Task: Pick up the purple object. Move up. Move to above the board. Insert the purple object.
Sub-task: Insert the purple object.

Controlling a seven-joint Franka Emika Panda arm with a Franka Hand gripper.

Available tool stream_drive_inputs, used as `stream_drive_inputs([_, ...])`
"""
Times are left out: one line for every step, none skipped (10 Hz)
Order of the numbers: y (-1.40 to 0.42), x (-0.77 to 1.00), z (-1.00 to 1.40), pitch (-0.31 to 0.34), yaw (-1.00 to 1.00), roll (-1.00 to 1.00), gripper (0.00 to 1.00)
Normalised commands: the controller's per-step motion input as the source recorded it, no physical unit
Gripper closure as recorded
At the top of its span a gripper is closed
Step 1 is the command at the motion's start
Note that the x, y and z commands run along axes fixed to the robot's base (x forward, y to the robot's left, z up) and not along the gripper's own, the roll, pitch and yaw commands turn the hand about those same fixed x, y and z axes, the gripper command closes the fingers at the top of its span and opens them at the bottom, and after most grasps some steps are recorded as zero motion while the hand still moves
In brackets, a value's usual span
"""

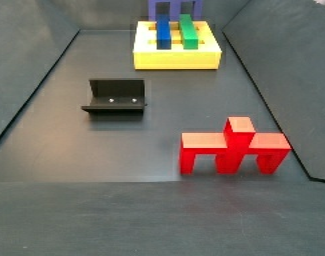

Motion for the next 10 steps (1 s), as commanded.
stream_drive_inputs([0.0,0.0,-0.17,-0.003,0.0,0.0,1.0])
stream_drive_inputs([0.15,0.13,-0.21,0.0,0.0,0.0,1.0])
stream_drive_inputs([0.11,0.1,-0.23,0.0,0.0,0.0,1.0])
stream_drive_inputs([0.04,0.1,-0.12,0.0,0.0,0.0,1.0])
stream_drive_inputs([0.0,0.07,-0.09,0.0,0.0,0.0,1.0])
stream_drive_inputs([-0.21,0.06,-0.08,0.0,0.0,-0.03,1.0])
stream_drive_inputs([-0.12,0.0,-0.06,-0.021,0.0,-0.12,1.0])
stream_drive_inputs([0.0,0.0,-0.12,-0.077,-0.04,-0.23,1.0])
stream_drive_inputs([0.03,0.0,-0.11,-0.116,-0.05,-0.32,1.0])
stream_drive_inputs([0.1,0.0,-0.09,-0.154,0.0,-0.31,1.0])
